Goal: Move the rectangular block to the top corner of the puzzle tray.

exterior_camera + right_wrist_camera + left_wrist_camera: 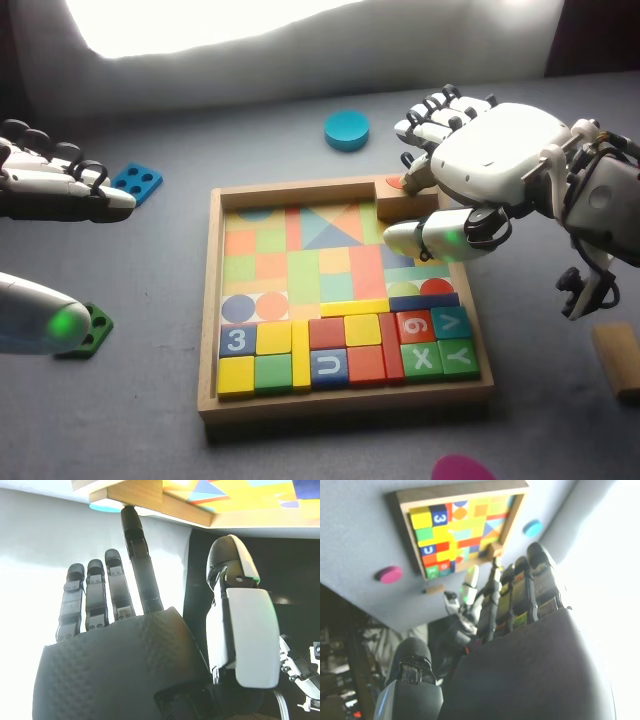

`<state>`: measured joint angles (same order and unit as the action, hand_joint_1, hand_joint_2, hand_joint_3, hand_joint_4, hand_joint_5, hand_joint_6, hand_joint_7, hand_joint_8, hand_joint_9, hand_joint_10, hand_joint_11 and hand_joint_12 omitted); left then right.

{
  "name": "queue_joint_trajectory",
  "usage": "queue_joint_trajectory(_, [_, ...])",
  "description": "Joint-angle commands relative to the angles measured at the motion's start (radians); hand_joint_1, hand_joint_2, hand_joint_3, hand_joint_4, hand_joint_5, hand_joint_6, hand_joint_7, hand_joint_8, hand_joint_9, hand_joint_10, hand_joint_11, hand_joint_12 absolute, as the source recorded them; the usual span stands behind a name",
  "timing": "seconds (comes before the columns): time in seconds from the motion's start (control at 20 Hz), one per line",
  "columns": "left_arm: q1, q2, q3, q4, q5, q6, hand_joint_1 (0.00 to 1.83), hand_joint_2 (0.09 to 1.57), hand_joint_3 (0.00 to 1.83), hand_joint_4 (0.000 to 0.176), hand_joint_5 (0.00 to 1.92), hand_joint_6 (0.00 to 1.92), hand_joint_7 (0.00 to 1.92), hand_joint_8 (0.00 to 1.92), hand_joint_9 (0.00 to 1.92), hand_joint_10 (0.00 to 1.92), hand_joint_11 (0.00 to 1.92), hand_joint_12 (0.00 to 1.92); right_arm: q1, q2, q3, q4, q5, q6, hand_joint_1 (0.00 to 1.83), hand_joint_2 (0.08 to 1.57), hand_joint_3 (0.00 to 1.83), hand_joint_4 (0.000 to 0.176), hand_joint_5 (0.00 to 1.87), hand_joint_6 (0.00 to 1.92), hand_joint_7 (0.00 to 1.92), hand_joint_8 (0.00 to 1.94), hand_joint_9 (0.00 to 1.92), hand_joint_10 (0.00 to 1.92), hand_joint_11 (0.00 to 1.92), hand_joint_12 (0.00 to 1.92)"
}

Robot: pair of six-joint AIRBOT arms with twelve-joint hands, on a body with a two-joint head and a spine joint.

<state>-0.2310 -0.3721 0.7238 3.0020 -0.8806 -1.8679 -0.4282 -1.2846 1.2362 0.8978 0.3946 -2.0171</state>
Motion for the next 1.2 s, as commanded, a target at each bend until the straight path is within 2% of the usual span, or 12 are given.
queue_joint_trajectory(0.0, [-0.012,-0.004,-0.002,0.01,0.083,-0.004,0.0,1.19,0.0,0.031,0.11,0.0,0.05,0.0,0.04,0.0,0.0,0.3,0.003,0.002,0.009,-0.008,0.043,-0.009,0.0,1.16,0.0,0.0,0.65,0.01,0.05,0.0,0.0,0.0,0.0,0.0])
queue_joint_trajectory(0.15, [-0.012,-0.004,-0.002,0.01,0.083,-0.004,0.0,1.18,0.0,0.032,0.08,0.0,0.03,0.0,0.02,0.0,0.0,0.23,0.022,0.005,0.009,-0.008,0.043,0.0,0.0,1.17,0.0,0.0,0.65,0.01,0.05,0.0,0.0,0.0,0.0,0.0])
queue_joint_trajectory(0.35, [-0.012,-0.004,-0.002,0.01,0.083,-0.004,0.0,1.18,0.0,0.029,0.11,0.0,0.06,0.01,0.05,0.01,0.0,0.34,0.053,0.012,0.009,-0.008,0.044,0.018,0.0,1.17,0.0,0.0,0.65,0.01,0.06,0.0,0.0,0.0,0.0,0.0])
queue_joint_trajectory(0.55, [-0.012,-0.004,-0.002,0.01,0.083,-0.004,0.0,1.18,0.0,0.036,0.11,0.0,0.05,0.0,0.04,0.01,0.0,0.25,0.069,0.014,0.009,-0.008,0.058,0.02,0.0,1.17,0.0,0.0,0.66,0.02,0.06,0.0,0.0,0.0,0.0,0.0])
queue_joint_trajectory(0.65, [-0.012,-0.004,-0.003,0.01,0.083,-0.004,0.0,1.18,0.0,0.033,0.13,0.0,0.06,0.0,0.05,0.01,0.0,0.32,0.072,0.015,0.009,-0.008,0.066,0.02,0.0,1.17,0.0,0.0,0.66,0.01,0.06,0.0,0.0,0.0,0.0,0.0])
queue_joint_trajectory(0.75, [-0.012,-0.003,-0.005,0.01,0.083,-0.004,0.0,1.19,0.0,0.03,0.1,0.0,0.04,0.0,0.04,0.0,0.0,0.31,0.072,0.016,0.008,-0.008,0.067,0.025,0.0,1.17,0.0,0.0,0.67,0.02,0.06,0.0,0.0,0.0,0.0,0.0])
queue_joint_trajectory(0.95, [-0.007,-0.003,-0.002,0.01,0.083,-0.004,0.0,1.19,0.0,0.034,0.12,0.0,0.06,0.0,0.05,0.0,0.0,0.31,0.062,0.023,-0.015,-0.008,0.063,0.018,0.0,1.17,0.0,0.0,0.67,0.02,0.08,0.01,0.0,0.0,0.0,0.0])
queue_joint_trajectory(1.0, [-0.007,-0.003,-0.002,0.01,0.083,-0.004,0.0,1.18,0.0,0.035,0.12,0.0,0.05,0.0,0.05,0.0,0.0,0.37,0.061,0.024,-0.019,-0.008,0.063,0.016,0.0,1.17,0.0,0.0,0.66,0.01,0.07,0.01,0.0,0.0,0.0,0.0])
queue_joint_trajectory(1.15, [-0.008,-0.003,0.002,0.01,0.083,-0.004,0.0,1.18,0.0,0.031,0.1,0.0,0.05,0.0,0.04,0.0,0.0,0.32,0.062,0.025,-0.021,-0.008,0.062,0.016,0.0,1.17,0.0,0.0,0.65,0.01,0.07,0.0,0.0,0.0,0.0,0.0])
